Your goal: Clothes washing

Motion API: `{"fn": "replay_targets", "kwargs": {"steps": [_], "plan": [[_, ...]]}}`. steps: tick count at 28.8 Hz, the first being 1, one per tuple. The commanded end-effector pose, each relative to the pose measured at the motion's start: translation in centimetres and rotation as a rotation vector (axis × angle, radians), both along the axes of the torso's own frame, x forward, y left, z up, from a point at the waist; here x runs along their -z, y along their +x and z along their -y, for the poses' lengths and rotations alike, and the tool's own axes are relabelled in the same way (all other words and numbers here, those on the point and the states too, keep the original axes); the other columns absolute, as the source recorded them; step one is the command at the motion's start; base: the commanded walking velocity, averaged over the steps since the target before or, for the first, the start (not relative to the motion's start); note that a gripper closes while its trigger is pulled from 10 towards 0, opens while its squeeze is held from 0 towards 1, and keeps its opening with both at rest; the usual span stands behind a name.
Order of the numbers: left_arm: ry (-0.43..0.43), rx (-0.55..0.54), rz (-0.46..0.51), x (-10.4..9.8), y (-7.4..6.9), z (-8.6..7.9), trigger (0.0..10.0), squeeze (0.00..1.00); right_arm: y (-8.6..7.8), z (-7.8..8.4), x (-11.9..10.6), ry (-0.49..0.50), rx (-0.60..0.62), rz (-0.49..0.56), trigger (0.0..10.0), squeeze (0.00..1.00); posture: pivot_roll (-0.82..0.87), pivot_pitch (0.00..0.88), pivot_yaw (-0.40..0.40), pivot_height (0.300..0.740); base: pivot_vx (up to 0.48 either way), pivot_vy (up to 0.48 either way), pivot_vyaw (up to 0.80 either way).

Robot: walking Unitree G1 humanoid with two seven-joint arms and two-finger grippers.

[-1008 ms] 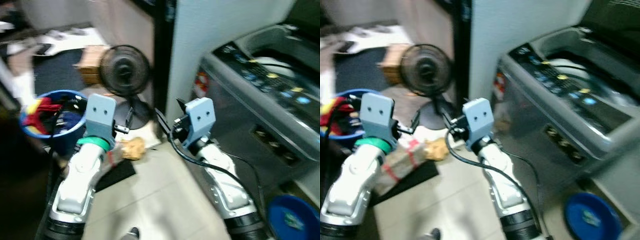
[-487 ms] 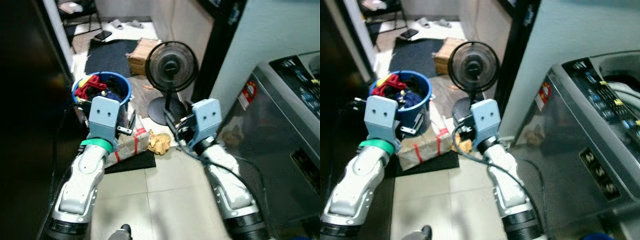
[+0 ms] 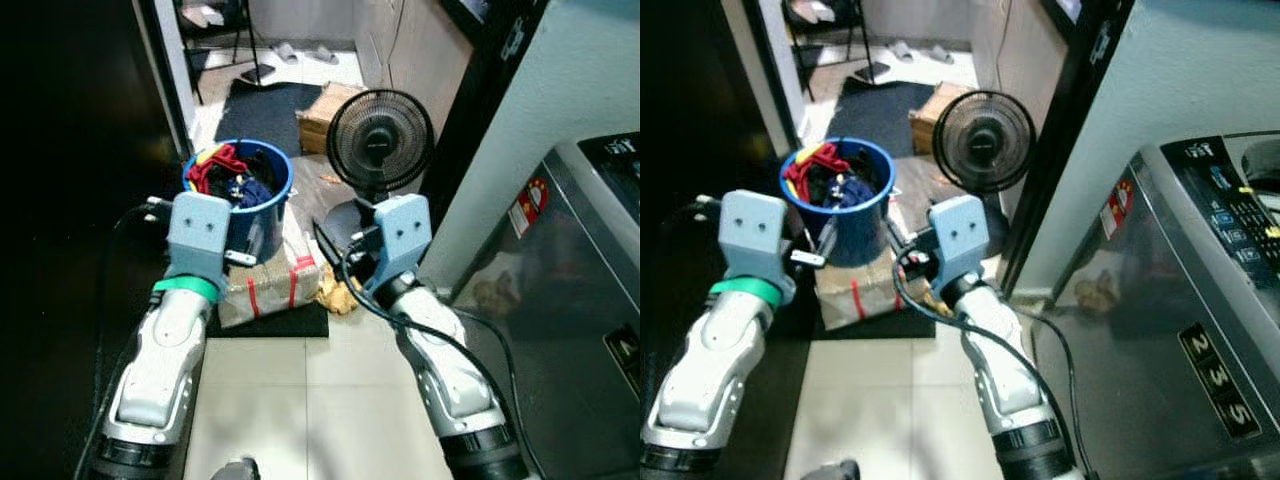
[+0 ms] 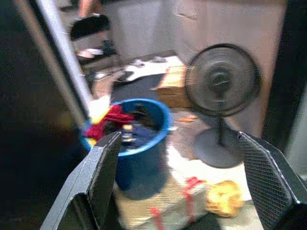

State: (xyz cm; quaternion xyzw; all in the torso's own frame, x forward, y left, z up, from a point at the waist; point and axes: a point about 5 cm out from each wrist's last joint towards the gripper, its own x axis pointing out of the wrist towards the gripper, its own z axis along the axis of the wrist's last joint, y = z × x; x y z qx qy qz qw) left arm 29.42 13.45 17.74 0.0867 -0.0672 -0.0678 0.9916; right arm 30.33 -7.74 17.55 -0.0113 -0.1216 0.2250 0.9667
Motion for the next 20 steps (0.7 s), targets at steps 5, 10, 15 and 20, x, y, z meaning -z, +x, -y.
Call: {"fn": "replay_targets", "kwargs": {"steps": [5, 10, 15, 20], "plan": [[0.016, -0.003, 0.002, 0.00, 0.08, -0.15, 10.0, 0.00, 0.02, 0.21, 0.06, 0.011, 0.010, -0.009, 10.0, 0.00, 0.02, 0.000, -0.010, 0.720, 0.421, 0.000, 0.00], [0.016, -0.003, 0.001, 0.03, 0.09, -0.16, 10.0, 0.00, 0.02, 0.20, 0.05, 0.010, 0.009, -0.008, 10.0, 0.00, 0.02, 0.000, -0.010, 0.720, 0.418, 0.000, 0.00], [0.016, -0.003, 0.002, 0.07, 0.13, -0.17, 10.0, 0.00, 0.03, 0.18, 0.05, 0.008, 0.005, -0.007, 10.0, 0.00, 0.02, 0.000, -0.010, 0.720, 0.412, 0.245, 0.10], [0.016, -0.003, 0.002, 0.08, 0.12, -0.16, 10.0, 0.00, 0.06, 0.21, 0.06, 0.007, 0.007, -0.009, 10.0, 0.00, 0.02, 0.000, -0.009, 0.720, 0.400, 0.151, 0.61]]}}
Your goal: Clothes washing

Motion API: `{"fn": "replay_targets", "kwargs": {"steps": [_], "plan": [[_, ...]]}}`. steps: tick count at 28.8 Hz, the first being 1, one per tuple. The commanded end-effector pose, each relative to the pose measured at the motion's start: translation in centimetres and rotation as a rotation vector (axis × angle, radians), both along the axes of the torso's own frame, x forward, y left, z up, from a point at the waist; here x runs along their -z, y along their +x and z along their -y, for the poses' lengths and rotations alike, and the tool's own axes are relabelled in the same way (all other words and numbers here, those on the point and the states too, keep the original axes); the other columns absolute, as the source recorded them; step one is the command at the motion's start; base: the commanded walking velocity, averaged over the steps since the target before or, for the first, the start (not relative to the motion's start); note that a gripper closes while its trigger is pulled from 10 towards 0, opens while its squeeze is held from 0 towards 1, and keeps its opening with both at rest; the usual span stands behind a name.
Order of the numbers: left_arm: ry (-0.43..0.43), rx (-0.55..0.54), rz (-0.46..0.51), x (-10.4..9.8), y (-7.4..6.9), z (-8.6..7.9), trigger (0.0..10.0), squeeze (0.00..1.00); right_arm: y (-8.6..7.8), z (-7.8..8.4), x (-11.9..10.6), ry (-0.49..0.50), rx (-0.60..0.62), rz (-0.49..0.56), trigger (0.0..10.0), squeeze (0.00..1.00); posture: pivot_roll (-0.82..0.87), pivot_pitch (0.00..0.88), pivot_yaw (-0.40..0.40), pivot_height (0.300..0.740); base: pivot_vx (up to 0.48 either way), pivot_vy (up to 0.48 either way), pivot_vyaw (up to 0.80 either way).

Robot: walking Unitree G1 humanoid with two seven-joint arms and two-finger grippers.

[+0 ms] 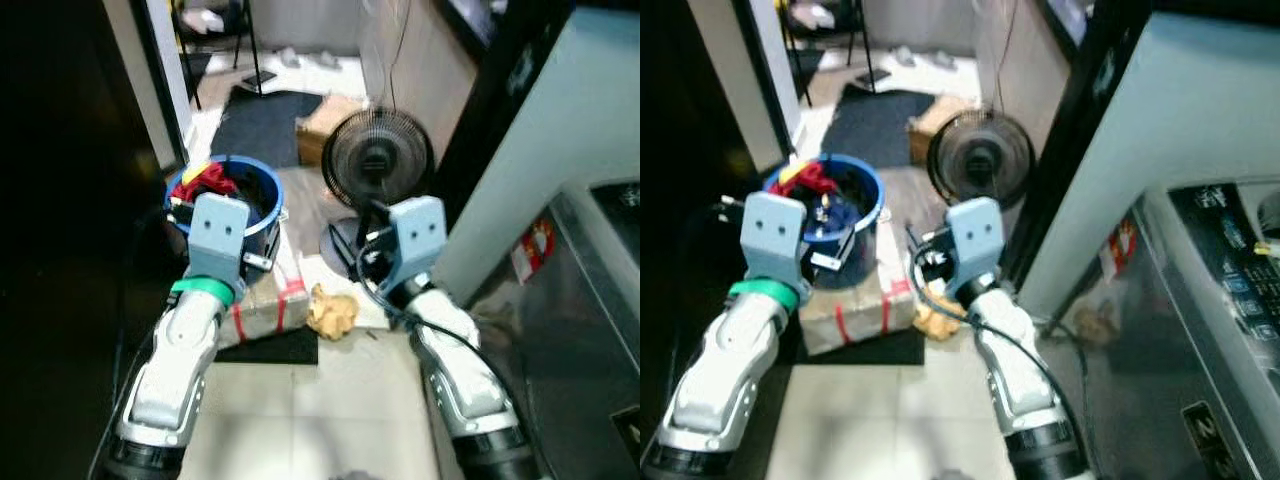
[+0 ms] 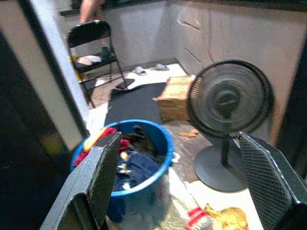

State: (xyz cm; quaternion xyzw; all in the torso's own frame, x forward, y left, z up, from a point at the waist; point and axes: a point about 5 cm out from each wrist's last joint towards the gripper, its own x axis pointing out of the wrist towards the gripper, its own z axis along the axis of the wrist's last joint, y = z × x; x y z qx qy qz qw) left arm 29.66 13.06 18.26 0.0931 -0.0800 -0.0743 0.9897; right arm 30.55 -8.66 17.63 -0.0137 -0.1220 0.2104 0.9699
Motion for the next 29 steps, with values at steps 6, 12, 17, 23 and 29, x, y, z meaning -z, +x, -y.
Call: {"fn": "replay_targets", "kwargs": {"steps": [6, 12, 17, 23, 29], "plan": [[-0.001, -0.015, -0.019, 0.59, -0.12, -0.55, 10.0, 0.00, -0.06, -0.64, 0.13, 0.034, -0.020, -0.023, 10.0, 0.00, 0.02, 0.000, -0.009, 0.720, 0.104, 0.000, 0.26], [0.003, -0.020, -0.023, 0.72, -0.09, -0.50, 10.0, 0.00, -0.19, -0.87, 0.15, 0.033, -0.038, -0.022, 10.0, 0.00, 0.02, 0.000, -0.009, 0.720, 0.000, 0.000, 0.00], [0.002, -0.022, -0.022, 0.72, -0.09, -0.50, 10.0, 0.00, -0.23, -0.93, 0.17, 0.031, -0.041, -0.022, 10.0, 0.00, 0.02, 0.000, -0.009, 0.720, 0.166, 0.000, 0.00], [-0.001, -0.029, -0.020, 0.71, -0.07, -0.53, 10.0, 0.00, -0.30, -1.09, 0.25, 0.024, -0.049, -0.022, 10.0, 0.00, 0.02, 0.000, -0.009, 0.720, 0.376, 0.000, 0.00], [-0.003, -0.030, -0.020, 0.68, -0.06, -0.54, 10.0, 0.00, -0.31, -1.04, 0.23, 0.023, -0.047, -0.024, 10.0, 0.00, 0.02, 0.000, -0.010, 0.720, 0.420, 0.000, 0.00]]}}
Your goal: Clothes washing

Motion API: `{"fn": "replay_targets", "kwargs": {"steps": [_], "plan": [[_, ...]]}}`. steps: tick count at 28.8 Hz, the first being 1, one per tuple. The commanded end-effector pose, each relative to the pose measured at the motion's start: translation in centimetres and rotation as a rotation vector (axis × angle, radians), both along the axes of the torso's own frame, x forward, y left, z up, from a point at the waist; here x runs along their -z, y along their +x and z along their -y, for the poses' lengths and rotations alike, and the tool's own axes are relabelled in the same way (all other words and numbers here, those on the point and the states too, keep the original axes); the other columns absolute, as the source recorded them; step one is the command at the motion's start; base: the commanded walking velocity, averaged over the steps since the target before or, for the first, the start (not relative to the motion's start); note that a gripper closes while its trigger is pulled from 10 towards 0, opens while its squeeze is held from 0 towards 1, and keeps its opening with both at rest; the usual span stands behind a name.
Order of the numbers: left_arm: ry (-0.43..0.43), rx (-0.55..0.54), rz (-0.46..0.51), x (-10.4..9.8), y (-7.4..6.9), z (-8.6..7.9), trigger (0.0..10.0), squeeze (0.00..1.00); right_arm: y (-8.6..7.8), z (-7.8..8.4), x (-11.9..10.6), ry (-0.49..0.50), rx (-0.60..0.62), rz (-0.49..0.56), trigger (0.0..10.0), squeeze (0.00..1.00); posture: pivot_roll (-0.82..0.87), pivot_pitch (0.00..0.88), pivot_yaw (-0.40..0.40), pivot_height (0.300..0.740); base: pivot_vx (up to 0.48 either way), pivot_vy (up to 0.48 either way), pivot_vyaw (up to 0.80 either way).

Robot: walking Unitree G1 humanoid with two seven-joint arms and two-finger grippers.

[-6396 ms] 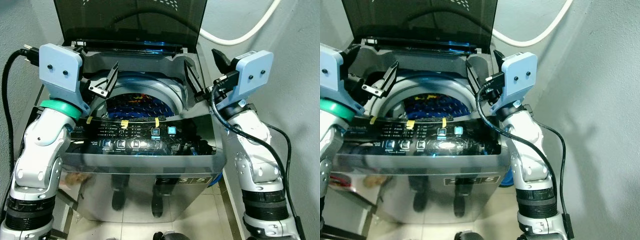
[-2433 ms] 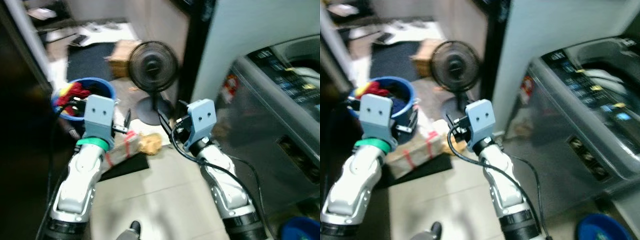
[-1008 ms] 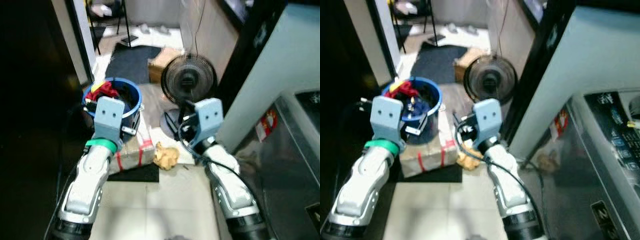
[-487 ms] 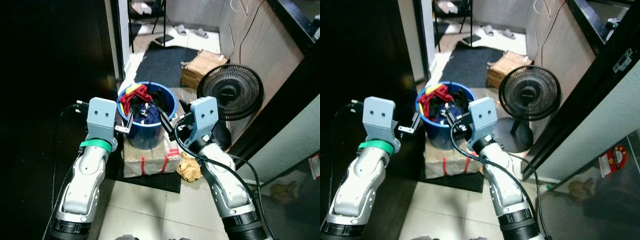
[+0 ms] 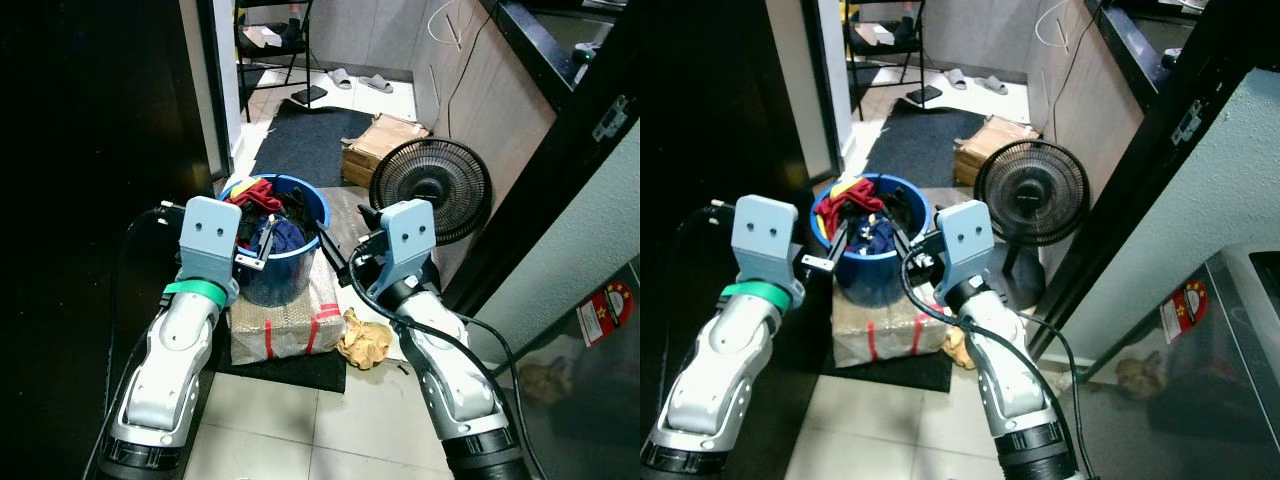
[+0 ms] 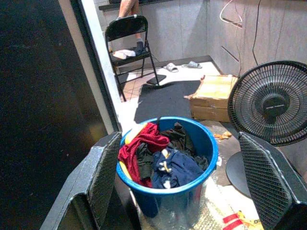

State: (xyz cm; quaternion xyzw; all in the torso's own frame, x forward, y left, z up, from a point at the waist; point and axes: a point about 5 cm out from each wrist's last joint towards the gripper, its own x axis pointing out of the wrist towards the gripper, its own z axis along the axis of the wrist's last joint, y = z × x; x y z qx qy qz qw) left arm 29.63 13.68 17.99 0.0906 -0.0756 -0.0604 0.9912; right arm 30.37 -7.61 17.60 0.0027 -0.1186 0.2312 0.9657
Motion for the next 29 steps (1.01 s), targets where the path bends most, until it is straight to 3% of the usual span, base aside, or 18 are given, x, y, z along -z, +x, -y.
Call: {"fn": "replay_targets", "kwargs": {"steps": [1, 29], "plan": [[0.003, -0.002, -0.012, 0.41, -0.02, 0.09, 10.0, 0.00, -0.12, 0.03, 0.21, -0.002, -0.001, -0.011, 10.0, 0.00, 0.02, 0.000, -0.010, 0.720, 0.431, 0.000, 0.00], [0.003, -0.007, -0.016, 0.43, 0.01, -0.02, 10.0, 0.00, -0.17, -0.01, 0.30, 0.002, -0.003, -0.016, 10.0, 0.00, 0.02, 0.000, -0.007, 0.720, 0.454, 0.000, 0.00]]}}
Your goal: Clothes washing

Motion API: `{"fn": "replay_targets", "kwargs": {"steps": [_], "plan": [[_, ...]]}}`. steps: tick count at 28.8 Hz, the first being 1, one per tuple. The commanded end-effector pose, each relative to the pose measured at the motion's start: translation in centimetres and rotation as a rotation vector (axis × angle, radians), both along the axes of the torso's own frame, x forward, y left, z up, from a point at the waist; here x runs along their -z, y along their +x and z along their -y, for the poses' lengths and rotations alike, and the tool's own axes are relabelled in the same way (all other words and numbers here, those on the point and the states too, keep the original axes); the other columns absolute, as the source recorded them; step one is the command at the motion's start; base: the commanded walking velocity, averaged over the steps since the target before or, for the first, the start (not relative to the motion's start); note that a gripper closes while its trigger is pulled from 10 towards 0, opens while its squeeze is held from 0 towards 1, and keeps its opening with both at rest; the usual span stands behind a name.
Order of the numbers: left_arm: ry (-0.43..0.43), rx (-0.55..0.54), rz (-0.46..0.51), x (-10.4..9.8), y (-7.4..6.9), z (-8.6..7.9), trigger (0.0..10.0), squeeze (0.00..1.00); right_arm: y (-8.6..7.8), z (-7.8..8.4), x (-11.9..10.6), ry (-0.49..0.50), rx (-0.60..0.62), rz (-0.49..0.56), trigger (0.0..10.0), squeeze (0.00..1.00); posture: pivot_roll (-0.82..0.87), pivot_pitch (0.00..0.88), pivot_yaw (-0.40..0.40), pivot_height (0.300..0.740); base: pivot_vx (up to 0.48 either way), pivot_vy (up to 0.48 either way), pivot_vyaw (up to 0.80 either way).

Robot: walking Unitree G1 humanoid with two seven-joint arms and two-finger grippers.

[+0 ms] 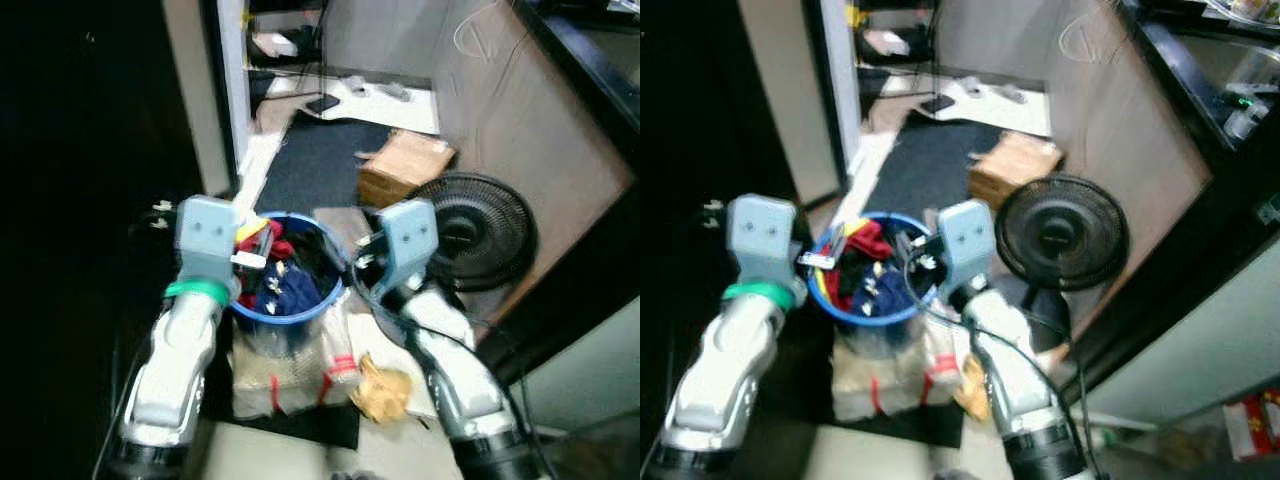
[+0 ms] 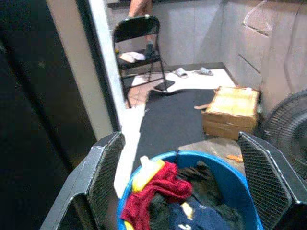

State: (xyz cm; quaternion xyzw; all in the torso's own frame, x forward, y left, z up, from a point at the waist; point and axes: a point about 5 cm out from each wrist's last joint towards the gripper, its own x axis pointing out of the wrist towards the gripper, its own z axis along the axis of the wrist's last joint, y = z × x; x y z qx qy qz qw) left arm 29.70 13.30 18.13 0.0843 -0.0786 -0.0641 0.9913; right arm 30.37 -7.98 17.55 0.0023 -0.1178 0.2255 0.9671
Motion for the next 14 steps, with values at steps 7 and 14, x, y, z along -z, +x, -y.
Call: {"fn": "replay_targets", "kwargs": {"steps": [7, 14], "plan": [[0.015, -0.016, -0.021, 0.58, -0.05, -0.34, 10.0, 0.00, -0.20, -0.38, 0.27, 0.002, -0.015, -0.014, 10.0, 0.00, 0.02, 0.000, -0.007, 0.720, 0.454, 0.000, 0.00], [0.008, -0.012, -0.023, 0.56, -0.09, -0.35, 10.0, 0.00, -0.24, -0.40, 0.27, 0.001, -0.017, -0.015, 10.0, 0.00, 0.02, 0.002, -0.008, 0.720, 0.350, 0.000, 0.00]]}}
